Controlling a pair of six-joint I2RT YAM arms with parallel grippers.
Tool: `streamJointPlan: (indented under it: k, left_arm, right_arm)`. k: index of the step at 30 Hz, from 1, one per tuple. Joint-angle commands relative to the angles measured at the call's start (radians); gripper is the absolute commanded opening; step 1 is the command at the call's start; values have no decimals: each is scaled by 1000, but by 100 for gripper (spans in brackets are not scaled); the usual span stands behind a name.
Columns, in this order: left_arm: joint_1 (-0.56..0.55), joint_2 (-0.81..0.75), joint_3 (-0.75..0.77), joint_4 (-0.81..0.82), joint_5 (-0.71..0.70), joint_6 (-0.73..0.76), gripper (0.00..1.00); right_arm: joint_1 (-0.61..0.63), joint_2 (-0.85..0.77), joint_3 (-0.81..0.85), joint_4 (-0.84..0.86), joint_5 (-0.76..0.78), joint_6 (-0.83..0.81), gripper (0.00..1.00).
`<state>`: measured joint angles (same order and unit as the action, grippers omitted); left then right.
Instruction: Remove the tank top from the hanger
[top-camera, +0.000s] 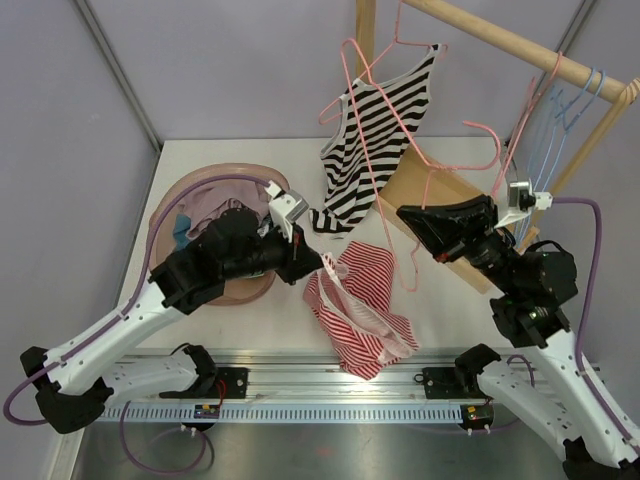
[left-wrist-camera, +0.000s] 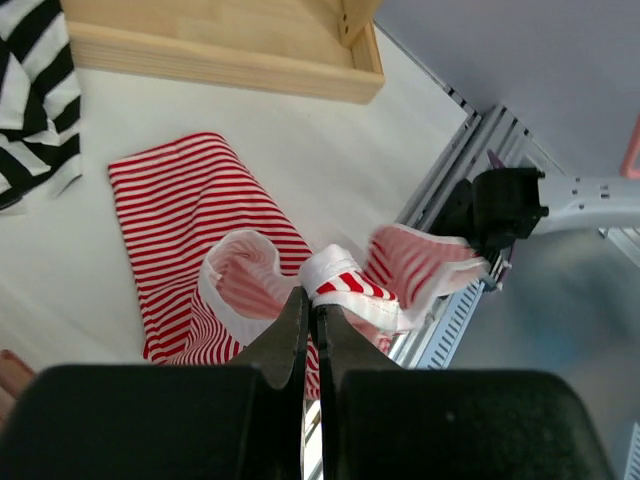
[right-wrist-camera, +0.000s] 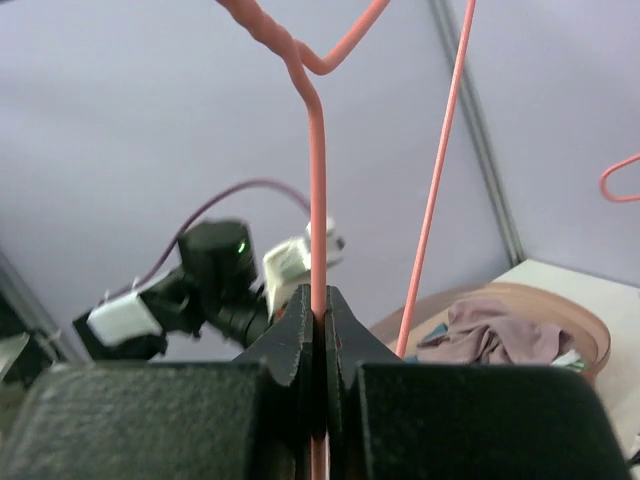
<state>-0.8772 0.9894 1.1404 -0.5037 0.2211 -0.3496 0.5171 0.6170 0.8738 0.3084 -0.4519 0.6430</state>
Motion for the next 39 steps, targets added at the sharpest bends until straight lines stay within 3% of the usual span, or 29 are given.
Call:
streamJointPlan:
  k: [1, 2, 6, 8, 14, 16, 17, 18, 20, 21, 24, 25, 32, 39]
  left_arm:
    - [-22, -49, -27, 44, -35, 11, 0]
    - [-20, -51, -28, 24, -160, -2, 0]
    - [-20, -20, -5, -102, -428, -72, 0]
    - [-19, 4, -8, -108, -468, -77, 0]
    - [-19, 61, 21, -102, -453, -83, 0]
    - [-19, 101, 77, -122, -447, -71, 9]
    - [-19, 113, 99, -134, -442, -68, 21]
    - [-19, 135, 120, -163, -439, -62, 39]
    - [-20, 140, 166, -194, -436, -58, 57]
    - [-20, 138, 174, -202, -434, -57, 76]
    - [-20, 109, 168, -216, -436, -55, 89]
    - [-20, 94, 165, -226, -437, -57, 99]
    - [-28, -32, 116, -346, -470, -72, 99]
    - [-29, -149, 70, -392, -463, -66, 99]
  right_arm:
    - [4, 56, 43, 269, 159, 55, 0]
    - [4, 65, 69, 230, 180, 41, 0]
    - [4, 98, 271, -269, 370, -28, 0]
    - [6, 110, 327, -511, 427, -29, 0]
    - [4, 154, 464, -854, 680, 0, 0]
    - [4, 180, 519, -894, 777, -17, 0]
    - [4, 208, 537, -919, 806, -29, 0]
    - [4, 225, 582, -928, 852, -54, 0]
    - [4, 283, 629, -953, 898, -86, 0]
    - [4, 302, 678, -959, 913, -97, 0]
    - [4, 383, 767, -973, 958, -128, 0]
    - [4, 400, 783, -970, 966, -132, 0]
    - [4, 608, 971, -976, 1137, -204, 0]
    - [-84, 796, 1224, -1100, 1084, -194, 0]
